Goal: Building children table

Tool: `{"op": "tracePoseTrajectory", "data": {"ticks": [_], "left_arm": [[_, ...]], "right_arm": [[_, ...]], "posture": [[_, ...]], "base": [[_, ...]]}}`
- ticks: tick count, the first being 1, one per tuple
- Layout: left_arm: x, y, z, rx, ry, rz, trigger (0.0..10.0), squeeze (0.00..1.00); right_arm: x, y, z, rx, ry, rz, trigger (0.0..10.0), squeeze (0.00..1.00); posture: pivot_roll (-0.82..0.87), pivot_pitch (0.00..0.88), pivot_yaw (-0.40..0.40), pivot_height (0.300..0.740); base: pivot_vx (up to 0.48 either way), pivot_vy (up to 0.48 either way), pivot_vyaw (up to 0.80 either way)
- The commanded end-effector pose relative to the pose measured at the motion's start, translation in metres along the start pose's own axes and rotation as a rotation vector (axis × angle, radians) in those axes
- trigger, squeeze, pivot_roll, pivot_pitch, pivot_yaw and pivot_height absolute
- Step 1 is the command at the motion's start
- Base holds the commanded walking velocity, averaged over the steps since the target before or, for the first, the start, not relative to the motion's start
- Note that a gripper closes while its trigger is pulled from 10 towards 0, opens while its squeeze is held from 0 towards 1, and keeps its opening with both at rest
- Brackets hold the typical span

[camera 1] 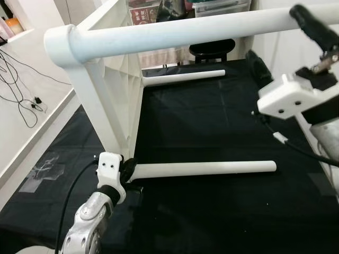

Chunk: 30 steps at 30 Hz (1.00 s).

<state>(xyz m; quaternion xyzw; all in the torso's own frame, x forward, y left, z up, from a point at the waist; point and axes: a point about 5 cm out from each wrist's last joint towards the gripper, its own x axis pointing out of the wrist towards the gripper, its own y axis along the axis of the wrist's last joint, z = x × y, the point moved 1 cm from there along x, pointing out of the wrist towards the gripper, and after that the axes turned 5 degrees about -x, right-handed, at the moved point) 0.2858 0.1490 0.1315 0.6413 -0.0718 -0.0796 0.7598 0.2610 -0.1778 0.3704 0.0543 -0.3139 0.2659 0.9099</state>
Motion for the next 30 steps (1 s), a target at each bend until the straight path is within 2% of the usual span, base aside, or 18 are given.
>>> {"op": "tracePoseTrajectory", "data": {"ticks": [1,11,16,23,30], "left_arm": [[-0.003,-0.001,-0.007,-0.017,0.035,0.006,10.0,0.00],[0.002,0.004,-0.013,-0.073,0.074,0.036,10.0,0.00],[0.001,0.004,-0.011,-0.095,0.073,0.038,10.0,0.00],[0.000,0.005,-0.009,-0.104,0.070,0.042,10.0,0.00],[0.002,0.008,-0.008,-0.115,0.066,0.054,10.0,0.00]], "right_arm": [[0.005,0.005,-0.004,-0.020,0.030,0.036,10.0,0.00],[0.019,0.002,-0.018,-0.003,0.098,0.040,10.0,0.00],[0.025,-0.007,-0.031,-0.004,0.182,-0.002,10.0,0.00],[0.030,-0.011,-0.030,-0.013,0.183,-0.011,10.0,0.00],[0.044,-0.019,-0.019,-0.050,0.140,-0.040,10.0,0.00]], "posture": [[-0.12,0.115,0.098,0.740],[-0.12,0.122,0.078,0.740],[-0.12,0.128,0.072,0.740],[-0.12,0.129,0.069,0.740],[-0.12,0.131,0.066,0.740]], "base": [[0.000,0.000,0.00],[0.000,0.000,0.00],[0.000,0.000,0.00],[0.000,0.000,0.00],[0.000,0.000,0.00]]}}
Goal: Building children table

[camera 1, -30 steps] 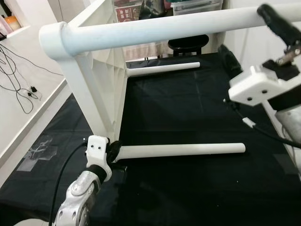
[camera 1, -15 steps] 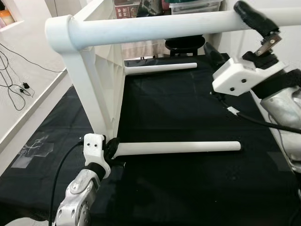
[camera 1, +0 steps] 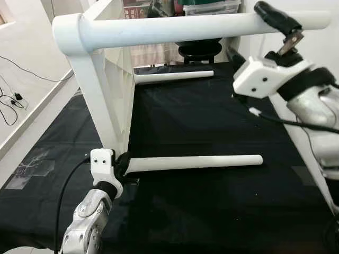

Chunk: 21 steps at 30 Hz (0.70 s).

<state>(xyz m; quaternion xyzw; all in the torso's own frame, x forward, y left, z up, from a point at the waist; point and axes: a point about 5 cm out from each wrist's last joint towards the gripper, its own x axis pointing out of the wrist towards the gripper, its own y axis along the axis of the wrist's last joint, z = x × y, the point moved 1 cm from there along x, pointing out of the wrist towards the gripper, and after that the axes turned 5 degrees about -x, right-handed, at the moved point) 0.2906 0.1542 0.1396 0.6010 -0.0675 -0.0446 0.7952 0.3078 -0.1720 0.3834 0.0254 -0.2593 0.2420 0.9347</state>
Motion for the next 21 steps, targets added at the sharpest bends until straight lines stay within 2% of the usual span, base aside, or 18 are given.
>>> {"op": "tracePoseTrajectory", "data": {"ticks": [1,9,10,11,21], "left_arm": [[-0.002,0.000,-0.003,-0.012,0.016,-0.005,10.0,0.00],[-0.002,0.000,-0.002,-0.016,0.018,-0.002,10.0,0.00],[-0.002,0.001,-0.002,-0.016,0.019,0.000,10.0,0.00],[-0.002,0.002,-0.003,-0.017,0.021,0.002,10.0,0.00],[0.002,0.006,-0.002,-0.025,0.026,0.021,10.0,0.00]], "right_arm": [[0.003,0.001,-0.002,-0.010,0.012,0.005,10.0,0.00],[0.014,0.002,0.000,-0.024,0.020,0.017,10.0,0.00],[0.015,0.002,0.000,-0.025,0.021,0.020,2.9,0.00],[0.016,0.002,0.000,-0.026,0.022,0.022,0.0,0.00],[0.017,0.001,0.002,-0.031,0.019,0.020,0.0,0.00]], "posture": [[-0.12,0.131,0.066,0.740],[-0.12,0.132,0.061,0.740],[-0.12,0.133,0.060,0.740],[-0.12,0.133,0.058,0.740],[-0.12,0.130,0.057,0.740]], "base": [[0.000,0.000,0.00],[0.000,0.000,0.00],[0.000,0.000,0.00],[0.000,0.000,0.00],[0.000,0.000,0.00]]}}
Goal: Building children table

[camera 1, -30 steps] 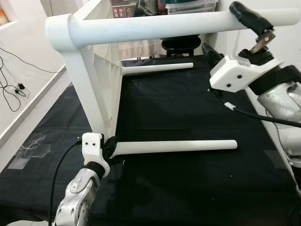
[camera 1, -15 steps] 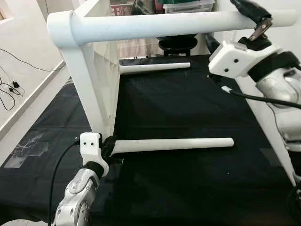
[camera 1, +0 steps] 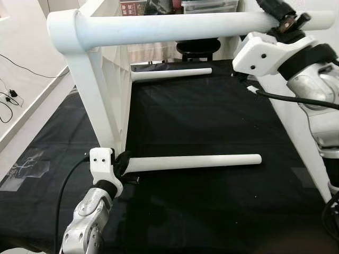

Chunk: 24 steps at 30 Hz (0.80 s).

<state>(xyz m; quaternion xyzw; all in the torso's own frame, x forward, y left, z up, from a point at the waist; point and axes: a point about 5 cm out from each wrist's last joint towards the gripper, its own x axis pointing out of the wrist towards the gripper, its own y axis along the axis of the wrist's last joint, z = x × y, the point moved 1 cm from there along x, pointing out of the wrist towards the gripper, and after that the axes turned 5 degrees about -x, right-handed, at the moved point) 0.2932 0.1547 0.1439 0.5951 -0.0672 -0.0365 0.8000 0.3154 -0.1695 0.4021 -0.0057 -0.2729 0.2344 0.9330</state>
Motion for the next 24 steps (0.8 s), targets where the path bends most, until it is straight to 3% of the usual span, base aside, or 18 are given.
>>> {"op": "tracePoseTrajectory", "data": {"ticks": [1,5,13,17,24], "left_arm": [[-0.001,0.002,-0.002,-0.011,0.016,0.007,10.0,0.00],[0.004,0.006,-0.002,-0.001,0.042,0.038,10.0,0.00],[0.012,0.004,-0.009,-0.061,0.090,0.040,10.0,0.00],[0.021,0.002,-0.028,-0.077,0.132,0.035,10.0,0.00],[0.026,0.005,-0.059,-0.014,0.224,0.055,10.0,0.00]], "right_arm": [[0.001,0.004,-0.009,0.038,0.030,0.018,0.0,0.00],[0.000,0.004,-0.010,0.040,0.031,0.019,0.0,0.00],[-0.001,0.006,-0.010,0.050,0.026,0.027,0.0,0.00],[-0.001,0.008,-0.010,0.063,0.027,0.035,0.0,0.00],[-0.003,0.007,-0.012,0.086,0.041,0.027,0.0,0.00]], "posture": [[-0.12,0.130,0.057,0.740],[-0.12,0.126,0.055,0.740],[-0.13,0.118,0.052,0.740],[-0.13,0.117,0.052,0.740],[-0.14,0.124,0.054,0.740]], "base": [[0.000,0.000,0.00],[0.000,0.000,0.00],[0.000,0.000,0.00],[0.000,0.000,0.00],[0.000,0.000,0.00]]}}
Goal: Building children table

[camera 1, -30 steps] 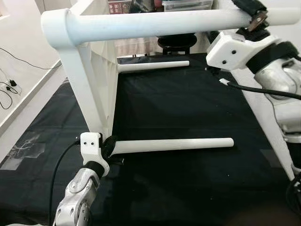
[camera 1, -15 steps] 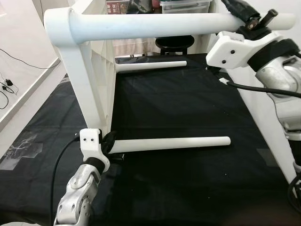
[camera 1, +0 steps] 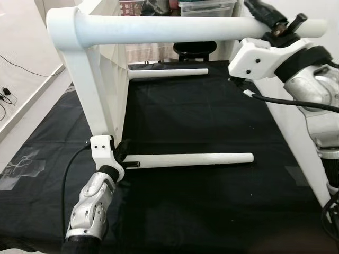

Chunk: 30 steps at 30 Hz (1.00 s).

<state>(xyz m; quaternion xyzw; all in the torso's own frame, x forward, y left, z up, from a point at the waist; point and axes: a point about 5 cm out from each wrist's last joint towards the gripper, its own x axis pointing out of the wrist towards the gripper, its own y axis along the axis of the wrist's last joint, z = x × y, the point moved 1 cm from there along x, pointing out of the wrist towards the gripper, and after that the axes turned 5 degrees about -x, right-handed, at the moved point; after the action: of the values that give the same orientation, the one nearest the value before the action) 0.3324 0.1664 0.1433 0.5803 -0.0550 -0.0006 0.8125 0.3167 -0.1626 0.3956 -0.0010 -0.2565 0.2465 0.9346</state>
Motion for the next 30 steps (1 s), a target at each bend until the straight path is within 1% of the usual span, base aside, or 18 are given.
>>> {"op": "tracePoseTrajectory", "data": {"ticks": [1,4,6,8,10,11,12,15,16,18,19,21,22,23,24,26,27,30], "left_arm": [[-0.009,0.006,-0.051,0.041,0.190,0.021,10.0,0.00],[-0.011,0.009,-0.059,0.056,0.220,0.032,10.0,0.00],[-0.013,0.033,-0.085,0.119,0.301,0.100,10.0,0.00],[-0.014,0.071,-0.106,0.184,0.352,0.207,10.0,0.00],[-0.014,0.071,-0.106,0.184,0.352,0.207,10.0,0.00],[-0.014,0.108,-0.113,0.244,0.361,0.308,10.0,0.00],[-0.014,0.108,-0.113,0.244,0.361,0.308,10.0,0.00],[-0.011,0.172,-0.109,0.327,0.319,0.468,10.0,0.00],[-0.011,0.172,-0.109,0.327,0.319,0.468,10.0,0.00],[-0.007,0.203,-0.096,0.365,0.265,0.541,10.0,0.00],[-0.007,0.203,-0.096,0.365,0.265,0.541,10.0,0.00],[-0.001,0.235,-0.068,0.407,0.165,0.619,10.0,0.00],[-0.001,0.235,-0.068,0.407,0.165,0.619,10.0,0.00],[0.000,0.247,-0.057,0.427,0.124,0.645,10.0,0.00],[0.000,0.247,-0.057,0.427,0.124,0.645,10.0,0.00],[0.003,0.278,-0.030,0.475,0.024,0.707,10.0,0.00],[0.003,0.278,-0.030,0.475,0.024,0.707,10.0,0.00],[0.004,0.307,0.002,0.516,-0.094,0.760,10.0,0.00]], "right_arm": [[-0.005,-0.001,-0.007,0.072,0.019,-0.003,0.0,0.00],[-0.007,-0.004,-0.008,0.083,0.028,-0.019,0.0,0.00],[-0.016,-0.021,-0.012,0.109,0.059,-0.108,0.0,0.00],[-0.029,-0.042,-0.016,0.128,0.083,-0.228,0.0,0.00],[-0.029,-0.042,-0.016,0.128,0.083,-0.228,0.0,0.00],[-0.039,-0.056,-0.021,0.157,0.100,-0.316,0.0,0.00],[-0.039,-0.056,-0.021,0.157,0.100,-0.316,0.0,0.00],[-0.048,-0.067,-0.033,0.255,0.111,-0.424,0.0,0.00],[-0.048,-0.067,-0.033,0.255,0.111,-0.424,0.0,0.00],[-0.051,-0.071,-0.040,0.300,0.116,-0.467,0.0,0.00],[-0.051,-0.071,-0.040,0.300,0.116,-0.467,0.0,0.00],[-0.056,-0.077,-0.056,0.440,0.119,-0.551,0.0,0.00],[-0.056,-0.077,-0.056,0.440,0.119,-0.551,0.0,0.00],[-0.059,-0.079,-0.063,0.487,0.122,-0.585,0.0,0.00],[-0.059,-0.079,-0.063,0.487,0.122,-0.585,0.0,0.00],[-0.069,-0.077,-0.094,0.736,0.152,-0.692,0.0,0.00],[-0.069,-0.077,-0.094,0.736,0.152,-0.692,0.0,0.00],[-0.086,-0.047,-0.145,1.049,0.245,-0.781,0.0,0.00]], "posture": [[-0.14,0.124,0.054,0.740],[-0.14,0.130,0.052,0.740],[-0.14,0.139,0.047,0.740],[-0.13,0.140,0.046,0.740],[-0.13,0.140,0.046,0.740],[-0.12,0.141,0.047,0.740],[-0.12,0.141,0.047,0.740],[-0.10,0.137,0.049,0.740],[-0.10,0.137,0.049,0.740],[-0.09,0.133,0.051,0.740],[-0.09,0.133,0.051,0.740],[-0.07,0.127,0.045,0.740],[-0.07,0.127,0.045,0.740],[-0.07,0.127,0.045,0.740],[-0.07,0.127,0.045,0.740],[-0.04,0.125,0.052,0.740],[-0.04,0.125,0.052,0.740],[-0.03,0.126,0.065,0.740]], "base": [[0.000,0.000,0.00],[0.000,0.000,0.00],[0.000,0.000,0.00],[0.000,0.000,0.00],[0.000,0.000,0.00],[0.000,0.000,0.00],[0.000,0.000,0.00],[0.000,0.000,0.00],[0.000,0.000,0.00],[0.000,0.000,0.00],[0.000,0.000,0.00],[0.000,0.000,0.00],[0.000,0.000,0.00],[0.000,0.000,0.00],[0.000,0.000,0.00],[0.000,0.000,0.00],[0.000,0.000,0.00],[0.000,0.000,0.00]]}}
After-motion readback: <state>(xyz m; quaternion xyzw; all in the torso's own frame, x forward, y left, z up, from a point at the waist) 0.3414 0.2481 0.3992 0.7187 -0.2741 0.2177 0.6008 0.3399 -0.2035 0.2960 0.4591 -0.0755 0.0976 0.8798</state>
